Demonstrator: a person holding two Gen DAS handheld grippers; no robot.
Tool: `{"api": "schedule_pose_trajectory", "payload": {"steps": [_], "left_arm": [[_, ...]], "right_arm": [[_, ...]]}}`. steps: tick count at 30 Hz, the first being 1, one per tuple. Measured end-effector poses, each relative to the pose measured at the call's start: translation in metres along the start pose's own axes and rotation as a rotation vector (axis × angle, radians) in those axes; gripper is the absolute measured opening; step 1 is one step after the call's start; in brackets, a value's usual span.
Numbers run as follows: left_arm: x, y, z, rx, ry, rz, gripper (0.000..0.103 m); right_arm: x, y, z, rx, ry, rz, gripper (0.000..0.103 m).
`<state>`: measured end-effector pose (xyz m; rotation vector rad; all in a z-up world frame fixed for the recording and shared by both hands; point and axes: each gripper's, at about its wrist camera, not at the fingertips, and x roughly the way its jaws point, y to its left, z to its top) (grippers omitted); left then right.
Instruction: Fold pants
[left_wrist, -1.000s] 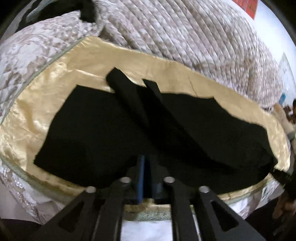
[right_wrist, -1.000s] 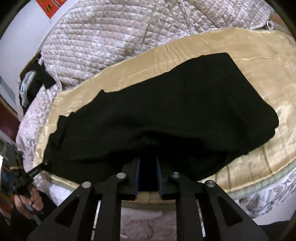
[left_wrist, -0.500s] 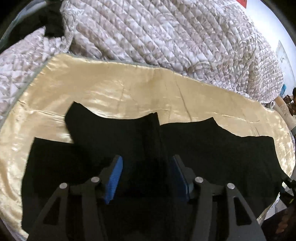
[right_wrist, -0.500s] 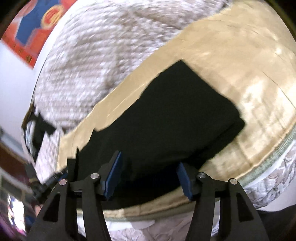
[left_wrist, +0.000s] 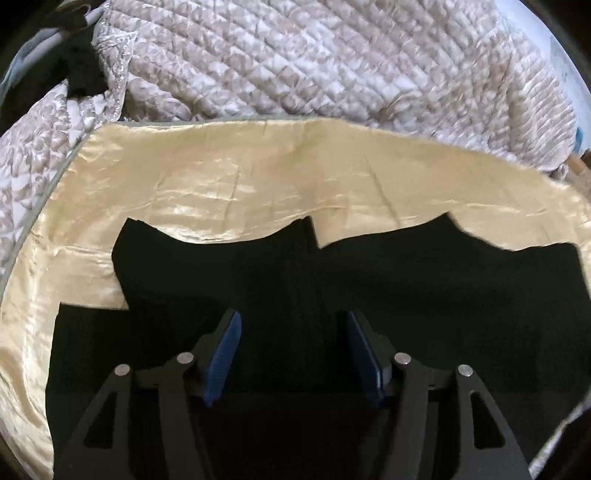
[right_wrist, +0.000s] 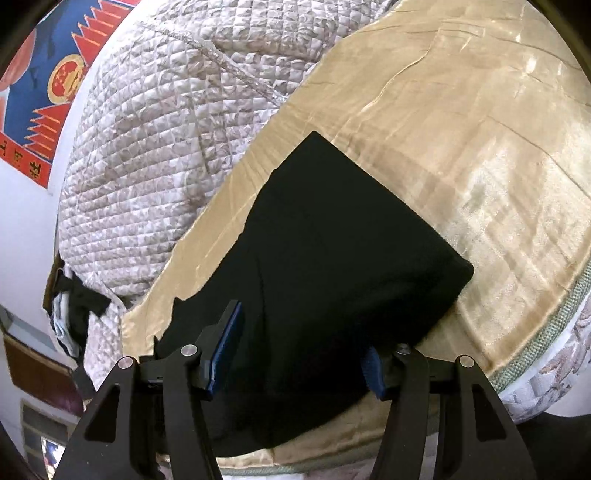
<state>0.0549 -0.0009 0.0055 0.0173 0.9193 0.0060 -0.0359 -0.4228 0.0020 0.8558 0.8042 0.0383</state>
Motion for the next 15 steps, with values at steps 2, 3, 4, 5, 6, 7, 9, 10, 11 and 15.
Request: {"api": "schedule_pose_trajectory", "payload": {"steps": [2,3,4,5,6,7,9,10,11,15], "left_arm": [[-0.002,-0.002,0.002,0.013,-0.015,0.028,0.023],[-0.004,-0.001,0.002,0.012,-0.015,0.043,0.01],[-0.006,0.002,0.001,0.003,-0.019,0.047,0.007],[-0.011,0.007,-0.001,-0.019,-0.03,0.047,0.007],[-0.019,0.015,-0.003,-0.052,-0.054,0.054,0.007],[-0.031,0.023,-0.007,-0.083,-0.086,0.063,0.006],[-0.061,0.045,-0.019,-0.172,-0.165,0.075,0.006],[-0.076,0.057,-0.027,-0.222,-0.203,0.078,0.006],[-0.093,0.072,-0.04,-0.279,-0.241,0.095,0.006],[-0.113,0.115,-0.086,-0.446,-0.248,0.123,0.006]], "right_arm": [[0.001,0.0,0.001,0.001,0.002,-0.004,0.058],[0.001,0.001,0.002,-0.003,0.003,-0.011,0.058],[0.002,0.002,0.002,-0.012,0.001,-0.025,0.055],[0.003,0.003,0.004,-0.02,-0.002,-0.042,0.047],[0.004,0.003,0.005,-0.021,-0.001,-0.058,0.042],[0.005,0.0,0.007,-0.01,-0.001,-0.073,0.032],[0.003,-0.006,0.009,0.006,-0.007,-0.078,0.017],[0.001,-0.008,0.009,0.015,-0.009,-0.07,0.013],[-0.001,-0.01,0.008,0.019,-0.014,-0.062,0.012],[-0.004,-0.01,0.007,0.015,-0.03,-0.056,0.011]]}}
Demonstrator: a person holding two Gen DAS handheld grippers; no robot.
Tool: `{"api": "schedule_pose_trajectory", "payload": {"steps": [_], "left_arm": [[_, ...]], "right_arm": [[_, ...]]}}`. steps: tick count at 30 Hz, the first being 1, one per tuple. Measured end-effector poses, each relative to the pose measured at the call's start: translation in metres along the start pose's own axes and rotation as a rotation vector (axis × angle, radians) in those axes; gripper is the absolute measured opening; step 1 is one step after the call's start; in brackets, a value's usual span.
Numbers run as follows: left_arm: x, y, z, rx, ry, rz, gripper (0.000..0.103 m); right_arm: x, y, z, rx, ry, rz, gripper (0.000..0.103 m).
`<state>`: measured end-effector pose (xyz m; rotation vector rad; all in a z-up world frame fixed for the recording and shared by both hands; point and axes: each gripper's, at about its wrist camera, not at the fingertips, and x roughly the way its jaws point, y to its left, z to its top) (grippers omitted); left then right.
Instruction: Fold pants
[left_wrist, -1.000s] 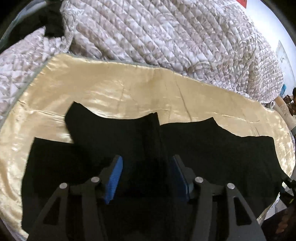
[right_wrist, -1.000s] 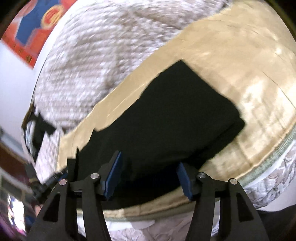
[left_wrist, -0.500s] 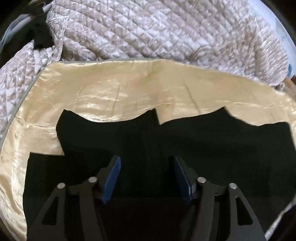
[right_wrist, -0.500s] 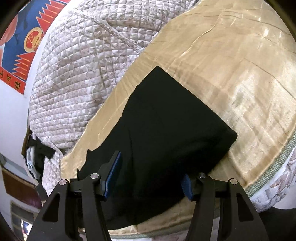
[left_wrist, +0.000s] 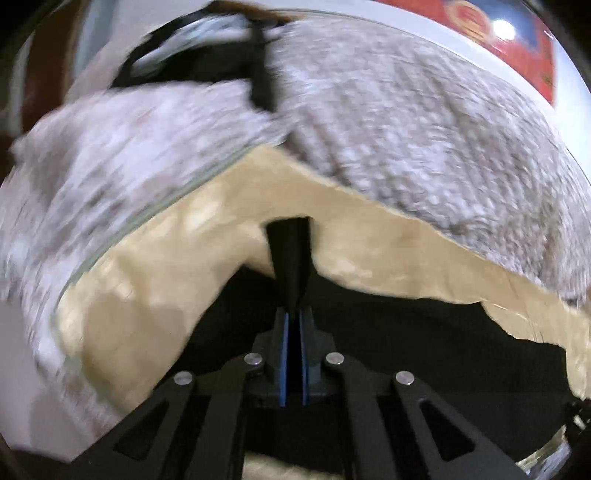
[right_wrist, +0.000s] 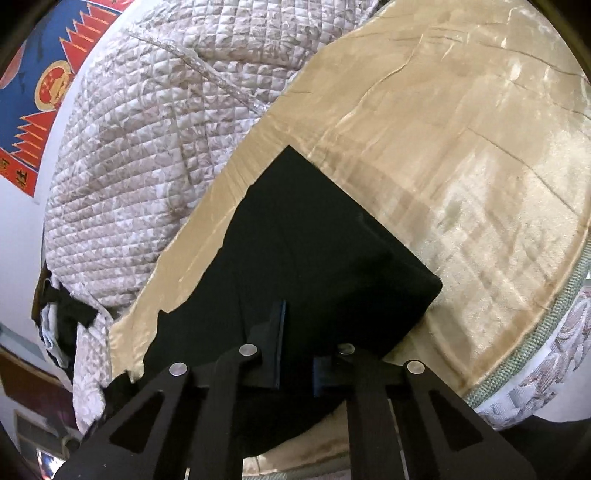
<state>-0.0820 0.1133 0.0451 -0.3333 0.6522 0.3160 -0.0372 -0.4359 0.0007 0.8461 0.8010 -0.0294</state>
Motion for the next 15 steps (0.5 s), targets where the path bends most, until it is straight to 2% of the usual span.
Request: {"api": "schedule_pose_trajectory", "payload": {"steps": [4,6,11,13,15], "left_arm": [[0.015,0.036,-0.021,-0.119,0.094,-0.005,0.007],[0.019,0.046,-0.023,-0.173,0.109,-0.047,0.009],[0.027,0.052,-0.023,-0.255,0.132,-0.119,0.031],[0.028,0.048,-0.019,-0.265,0.139,-0.144,0.049],[0.024,0.048,-0.019,-0.288,0.137,-0.186,0.061]], "right_arm": [[0.006,0.001,-0.003,-0.007,0.015,-0.016,0.01],[0.006,0.001,-0.003,-0.006,0.012,-0.013,0.011],[0.007,-0.001,-0.004,0.003,0.013,-0.006,0.011],[0.007,-0.001,-0.004,0.001,0.013,-0.007,0.011],[0.008,-0.002,-0.005,0.009,0.013,-0.003,0.011]]}}
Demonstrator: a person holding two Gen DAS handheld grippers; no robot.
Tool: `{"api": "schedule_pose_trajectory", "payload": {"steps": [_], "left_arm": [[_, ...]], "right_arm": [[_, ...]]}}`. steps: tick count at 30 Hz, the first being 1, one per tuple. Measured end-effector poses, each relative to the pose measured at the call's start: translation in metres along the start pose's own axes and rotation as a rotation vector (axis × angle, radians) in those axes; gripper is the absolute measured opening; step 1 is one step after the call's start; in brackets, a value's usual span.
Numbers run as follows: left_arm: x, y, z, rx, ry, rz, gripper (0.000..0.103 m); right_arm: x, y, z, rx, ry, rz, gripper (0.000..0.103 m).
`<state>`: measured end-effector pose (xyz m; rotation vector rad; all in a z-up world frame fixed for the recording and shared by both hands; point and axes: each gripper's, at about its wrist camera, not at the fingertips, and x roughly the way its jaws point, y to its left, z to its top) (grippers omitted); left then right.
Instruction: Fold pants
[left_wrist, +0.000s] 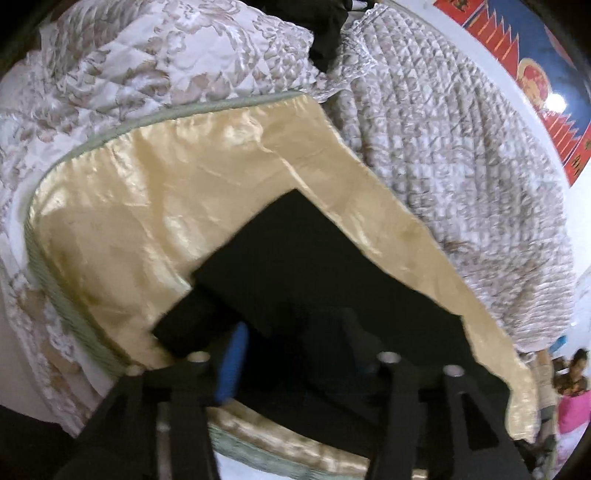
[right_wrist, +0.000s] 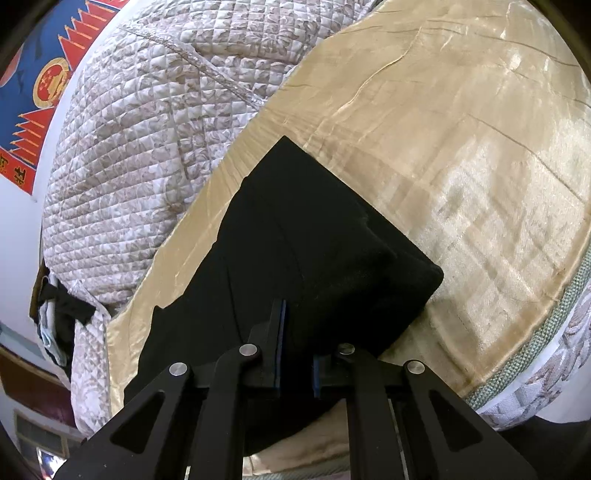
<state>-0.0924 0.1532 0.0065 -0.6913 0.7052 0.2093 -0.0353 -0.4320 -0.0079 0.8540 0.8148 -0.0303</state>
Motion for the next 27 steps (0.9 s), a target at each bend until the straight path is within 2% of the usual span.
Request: {"api": "schedule_pose_trajectory", "payload": {"steps": [2,5,6,7,9,10,13,17,21,23,25,27], "left_arm": [[-0.002,0.0,-0.001,0.003,-0.004,-0.007,0.066],[0.006,-0.005,0.0,0.049,-0.011,0.033,0.063],[0.007,-0.006,0.001,0.063,-0.019,0.054,0.056],[0.01,-0.008,0.003,0.087,-0.025,0.088,0.035],[0.019,-0.013,0.007,0.137,-0.02,0.176,0.009],[0.021,-0.012,0.009,0.13,-0.01,0.181,0.005],[0.006,-0.012,0.014,0.12,-0.032,0.166,0.004],[-0.012,-0.014,0.014,0.181,-0.067,0.191,0.004],[0.008,-0.001,0.005,0.166,0.013,0.243,0.005],[0.005,-0.005,0.005,0.197,0.007,0.254,0.005],[0.004,-0.008,0.005,0.203,-0.003,0.282,0.009],[-0.001,-0.003,0.008,0.18,-0.01,0.321,0.009]], "right_arm": [[0.0,0.0,0.0,0.0,-0.001,0.005,0.011],[0.0,-0.001,0.0,-0.001,-0.001,0.007,0.011],[-0.001,-0.001,0.001,-0.004,0.0,0.003,0.011],[-0.001,-0.001,0.001,-0.008,0.0,-0.003,0.011],[0.0,0.004,0.002,-0.03,-0.002,-0.027,0.011],[0.0,0.006,0.003,-0.04,-0.003,-0.035,0.011],[-0.003,0.011,0.005,-0.068,-0.008,-0.046,0.008],[-0.026,0.018,0.007,-0.09,-0.039,0.011,0.007],[-0.016,0.008,0.005,-0.077,-0.004,-0.053,0.007],[-0.007,-0.002,0.003,-0.033,0.033,-0.06,0.007],[-0.01,0.002,0.002,-0.056,0.022,-0.065,0.007],[-0.016,0.005,0.002,-0.071,0.007,-0.091,0.008]]}}
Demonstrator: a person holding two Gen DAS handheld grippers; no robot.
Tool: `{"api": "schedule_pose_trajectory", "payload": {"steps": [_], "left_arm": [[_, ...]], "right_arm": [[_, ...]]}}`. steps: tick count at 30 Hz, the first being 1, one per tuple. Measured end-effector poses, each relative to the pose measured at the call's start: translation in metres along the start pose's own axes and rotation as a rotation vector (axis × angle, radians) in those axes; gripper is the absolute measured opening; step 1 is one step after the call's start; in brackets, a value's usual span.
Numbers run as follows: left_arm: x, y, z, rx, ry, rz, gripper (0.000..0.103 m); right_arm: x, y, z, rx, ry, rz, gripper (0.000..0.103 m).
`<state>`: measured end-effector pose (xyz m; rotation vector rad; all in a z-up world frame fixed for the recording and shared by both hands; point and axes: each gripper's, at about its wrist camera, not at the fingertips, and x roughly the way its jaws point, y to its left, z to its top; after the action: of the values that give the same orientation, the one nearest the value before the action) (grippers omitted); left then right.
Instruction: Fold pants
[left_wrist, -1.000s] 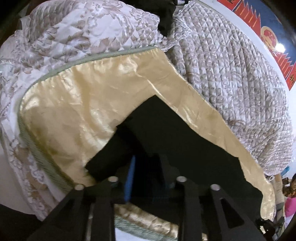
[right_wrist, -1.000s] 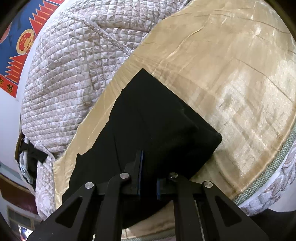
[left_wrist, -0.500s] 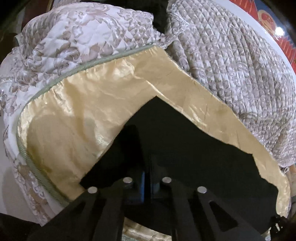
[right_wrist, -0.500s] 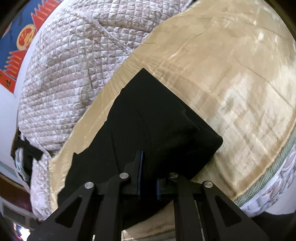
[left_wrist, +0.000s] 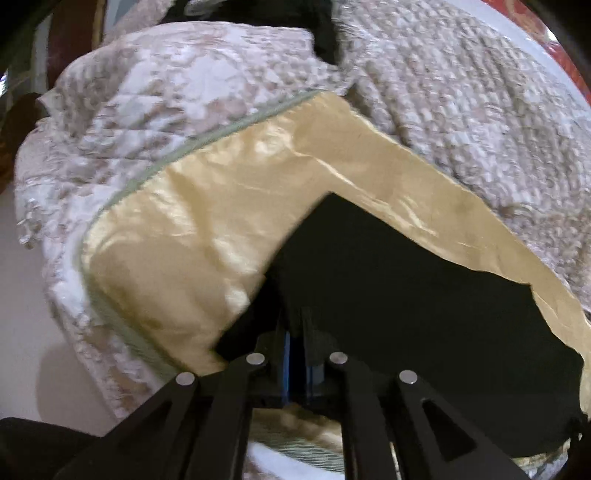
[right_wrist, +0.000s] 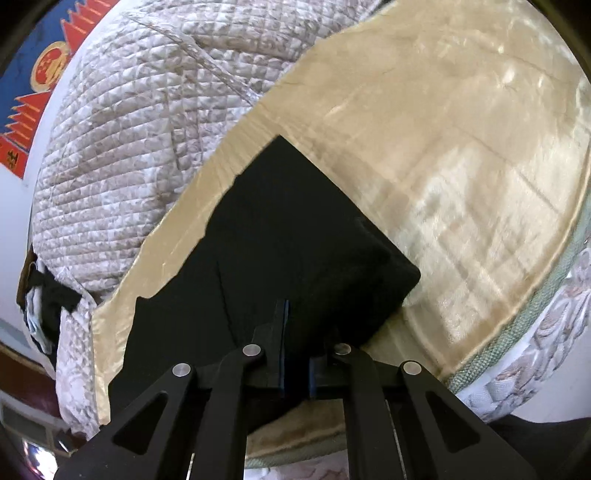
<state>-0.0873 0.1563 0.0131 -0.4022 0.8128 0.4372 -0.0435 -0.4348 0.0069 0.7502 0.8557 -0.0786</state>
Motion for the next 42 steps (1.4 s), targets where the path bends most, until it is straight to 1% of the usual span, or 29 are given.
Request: {"api": "schedule_pose_trajectory", "payload": {"steps": [1,3,4,6,7,8,10,12,13,15,17,19,21,22,23,24,26,28,31,32,35,38,42], "left_arm": [[-0.002,0.004,0.001,-0.019,0.001,0.01,0.009],[-0.011,0.011,0.005,-0.05,-0.021,0.041,0.009],[-0.017,0.012,0.008,-0.055,-0.043,0.057,0.009],[-0.028,0.009,0.015,-0.053,-0.091,0.083,0.014],[-0.033,0.006,0.018,-0.046,-0.108,0.079,0.018],[-0.037,-0.001,0.023,-0.029,-0.123,0.055,0.022],[-0.041,-0.017,0.031,0.006,-0.133,-0.01,0.041],[-0.035,-0.046,0.037,0.077,-0.112,-0.092,0.044],[-0.029,-0.062,0.039,0.126,-0.087,-0.141,0.044],[-0.015,-0.092,0.039,0.199,-0.033,-0.21,0.044],[0.005,-0.12,0.039,0.274,0.018,-0.239,0.044],[0.028,-0.142,0.038,0.333,0.06,-0.242,0.044],[0.05,-0.153,0.032,0.36,0.104,-0.23,0.044],[0.061,-0.153,0.031,0.351,0.118,-0.197,0.044],[0.069,-0.151,0.031,0.337,0.128,-0.173,0.044],[0.072,-0.149,0.029,0.329,0.127,-0.169,0.044],[0.075,-0.147,0.032,0.331,0.105,-0.169,0.044],[0.075,-0.149,0.032,0.344,0.092,-0.159,0.044],[0.073,-0.146,0.032,0.331,0.086,-0.156,0.044],[0.07,-0.145,0.032,0.322,0.077,-0.148,0.044],[0.059,-0.134,0.033,0.284,0.047,-0.135,0.044],[0.043,-0.123,0.025,0.274,0.024,-0.149,0.044],[0.025,-0.129,0.001,0.33,0.001,-0.166,0.044]], "right_arm": [[-0.004,0.0,0.0,0.002,-0.009,-0.01,0.011],[-0.023,-0.002,-0.001,-0.002,-0.072,-0.082,0.019],[-0.032,-0.002,-0.001,-0.003,-0.109,-0.117,0.026],[-0.048,-0.002,0.003,-0.011,-0.188,-0.177,0.026],[-0.053,0.002,0.008,-0.037,-0.216,-0.189,0.026],[-0.052,0.008,0.011,-0.066,-0.221,-0.184,0.026],[-0.041,0.03,0.018,-0.179,-0.182,-0.141,0.026],[-0.022,0.053,0.024,-0.279,-0.119,-0.083,0.026],[-0.011,0.066,0.029,-0.331,-0.092,-0.077,0.026],[0.017,0.09,0.038,-0.416,-0.037,-0.082,0.026],[0.039,0.1,0.048,-0.438,0.013,-0.086,0.026],[0.061,0.108,0.061,-0.467,0.019,-0.124,0.026],[0.074,0.105,0.066,-0.474,0.038,-0.16,0.026],[0.079,0.1,0.069,-0.469,0.05,-0.171,0.026],[0.083,0.094,0.073,-0.449,0.053,-0.175,0.023],[0.085,0.09,0.075,-0.43,0.053,-0.168,0.021],[0.083,0.089,0.077,-0.43,0.033,-0.163,0.02],[0.083,0.093,0.075,-0.446,0.017,-0.166,0.02],[0.08,0.099,0.072,-0.462,-0.016,-0.17,0.02],[0.078,0.101,0.071,-0.47,-0.027,-0.168,0.022],[0.07,0.107,0.064,-0.51,-0.05,-0.157,0.023],[0.061,0.11,0.046,-0.561,-0.048,-0.127,0.024],[0.055,0.119,0.009,-0.639,-0.014,-0.07,0.024]]}}
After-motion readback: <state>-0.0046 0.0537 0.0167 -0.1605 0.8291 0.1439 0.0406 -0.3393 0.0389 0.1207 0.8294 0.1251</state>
